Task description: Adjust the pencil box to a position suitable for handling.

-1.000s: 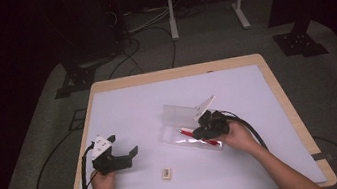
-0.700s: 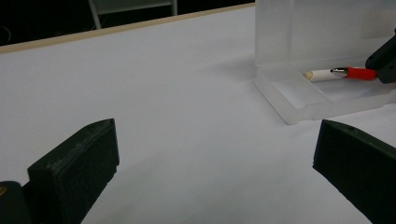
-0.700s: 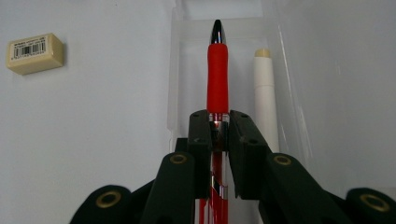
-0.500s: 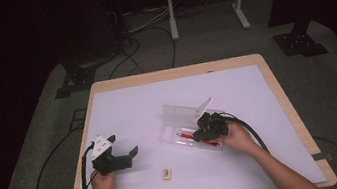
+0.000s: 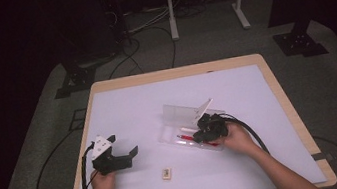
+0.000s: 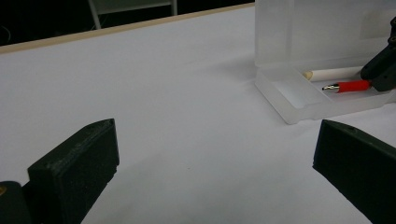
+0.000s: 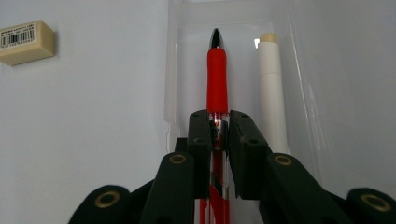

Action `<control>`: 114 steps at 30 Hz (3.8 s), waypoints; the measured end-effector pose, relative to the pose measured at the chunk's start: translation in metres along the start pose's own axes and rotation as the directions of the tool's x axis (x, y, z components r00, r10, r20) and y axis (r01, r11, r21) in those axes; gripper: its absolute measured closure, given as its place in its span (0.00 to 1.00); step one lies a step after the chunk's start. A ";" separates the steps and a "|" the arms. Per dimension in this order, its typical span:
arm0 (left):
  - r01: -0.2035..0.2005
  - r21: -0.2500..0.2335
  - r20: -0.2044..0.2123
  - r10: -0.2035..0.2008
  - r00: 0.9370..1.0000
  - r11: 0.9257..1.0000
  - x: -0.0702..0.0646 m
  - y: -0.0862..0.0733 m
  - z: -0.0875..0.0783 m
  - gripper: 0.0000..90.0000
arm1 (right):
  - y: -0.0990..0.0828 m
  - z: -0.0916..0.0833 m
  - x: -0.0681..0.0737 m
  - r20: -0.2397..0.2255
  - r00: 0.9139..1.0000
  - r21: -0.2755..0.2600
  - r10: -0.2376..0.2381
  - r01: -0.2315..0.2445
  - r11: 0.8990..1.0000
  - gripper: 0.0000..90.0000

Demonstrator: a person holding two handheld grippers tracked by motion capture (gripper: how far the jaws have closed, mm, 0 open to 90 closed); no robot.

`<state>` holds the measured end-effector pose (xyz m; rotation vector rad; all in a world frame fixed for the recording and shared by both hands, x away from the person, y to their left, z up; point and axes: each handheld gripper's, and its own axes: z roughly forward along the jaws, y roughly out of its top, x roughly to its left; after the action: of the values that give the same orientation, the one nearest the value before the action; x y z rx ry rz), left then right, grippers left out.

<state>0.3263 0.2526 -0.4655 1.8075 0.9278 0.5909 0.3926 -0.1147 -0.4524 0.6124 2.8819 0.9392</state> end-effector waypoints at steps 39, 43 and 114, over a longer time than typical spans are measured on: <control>0.000 0.001 -0.001 0.000 1.000 1.000 0.000 0.000 0.000 0.00 | 0.010 -0.033 0.028 0.001 1.000 -0.097 -0.015 0.015 0.995 0.59; -0.001 0.002 -0.001 0.001 1.000 1.000 0.000 0.000 0.000 0.00 | 0.012 -0.034 0.035 -0.013 0.999 -0.105 -0.040 0.038 0.994 0.56; 0.000 -0.001 0.002 0.000 1.000 1.000 0.000 0.000 0.000 0.00 | 0.045 0.039 0.112 -0.156 0.970 -0.060 -0.186 0.178 0.982 0.43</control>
<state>0.3262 0.2526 -0.4655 1.8069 0.9266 0.5892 0.3121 -0.0168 -0.4504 0.2728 2.9807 1.0692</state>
